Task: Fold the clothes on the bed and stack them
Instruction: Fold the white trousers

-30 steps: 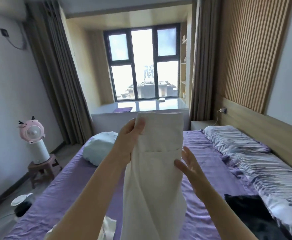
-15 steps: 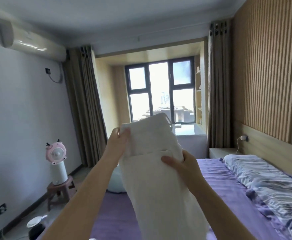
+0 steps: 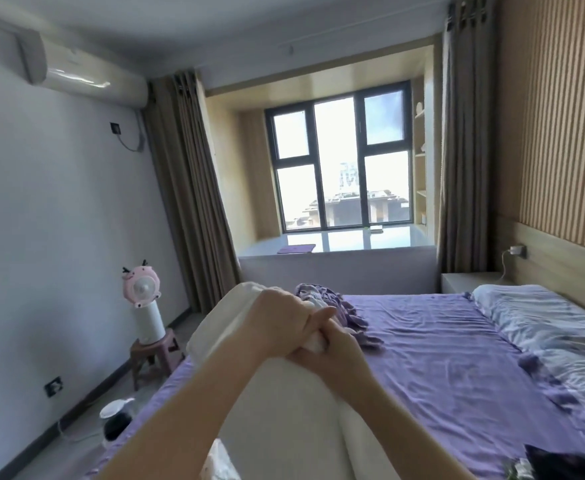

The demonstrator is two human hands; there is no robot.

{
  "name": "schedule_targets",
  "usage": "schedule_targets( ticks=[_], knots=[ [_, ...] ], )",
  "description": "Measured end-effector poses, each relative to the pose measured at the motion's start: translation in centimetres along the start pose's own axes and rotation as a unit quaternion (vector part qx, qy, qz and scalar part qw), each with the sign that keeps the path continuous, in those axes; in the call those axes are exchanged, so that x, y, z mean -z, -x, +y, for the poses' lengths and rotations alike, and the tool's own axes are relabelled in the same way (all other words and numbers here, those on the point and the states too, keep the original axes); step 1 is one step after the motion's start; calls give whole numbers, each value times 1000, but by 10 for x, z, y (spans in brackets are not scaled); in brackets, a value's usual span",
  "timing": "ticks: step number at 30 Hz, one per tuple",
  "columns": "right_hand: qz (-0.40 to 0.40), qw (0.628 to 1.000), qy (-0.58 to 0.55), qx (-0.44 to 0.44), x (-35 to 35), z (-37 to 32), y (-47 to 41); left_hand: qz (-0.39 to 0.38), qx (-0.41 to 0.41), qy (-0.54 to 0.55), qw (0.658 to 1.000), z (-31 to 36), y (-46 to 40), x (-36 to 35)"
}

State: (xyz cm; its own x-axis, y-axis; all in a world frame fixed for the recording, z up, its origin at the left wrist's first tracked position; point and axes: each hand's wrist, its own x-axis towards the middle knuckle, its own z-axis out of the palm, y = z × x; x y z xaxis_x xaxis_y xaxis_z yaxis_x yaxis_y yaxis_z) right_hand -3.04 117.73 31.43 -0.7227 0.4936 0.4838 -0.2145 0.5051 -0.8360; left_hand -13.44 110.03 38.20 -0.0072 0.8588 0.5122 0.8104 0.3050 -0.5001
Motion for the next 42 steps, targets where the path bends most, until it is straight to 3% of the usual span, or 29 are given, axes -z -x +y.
schedule_targets(
  ticks=[4, 7, 10, 13, 16, 22, 26, 29, 34, 42],
  knots=[
    [-85, 995, 12, -40, 13, 32, 23, 129, 4, -30, 991, -14, 16, 2],
    [-102, 987, 65, -110, 25, 77, 56, 154, -7, -21, 988, -37, 23, -1],
    [10, 984, 127, -125, 18, 103, 80, 123, 3, -33, 992, -56, 24, -7],
    [103, 985, 100, -99, -4, 105, 86, 92, 16, -44, 995, -69, 23, -8],
    [233, 962, 108, -93, -18, 100, 86, 78, 38, -32, 996, -75, 24, -8],
    [314, 919, 231, -49, -46, 83, 100, 90, 43, -21, 995, -73, 31, -9],
    [313, 924, 195, -96, -53, 71, 93, 99, 39, -31, 994, -72, 33, -10],
    [327, 929, 106, -140, -38, 69, 88, 97, 37, -45, 994, -79, 37, -11],
    [251, 955, -35, -153, -2, 59, 55, 79, 33, -41, 996, -89, 44, -11],
    [277, 949, 47, -146, 29, 42, 16, 89, 81, -51, 991, -76, 22, 6]
  ],
)
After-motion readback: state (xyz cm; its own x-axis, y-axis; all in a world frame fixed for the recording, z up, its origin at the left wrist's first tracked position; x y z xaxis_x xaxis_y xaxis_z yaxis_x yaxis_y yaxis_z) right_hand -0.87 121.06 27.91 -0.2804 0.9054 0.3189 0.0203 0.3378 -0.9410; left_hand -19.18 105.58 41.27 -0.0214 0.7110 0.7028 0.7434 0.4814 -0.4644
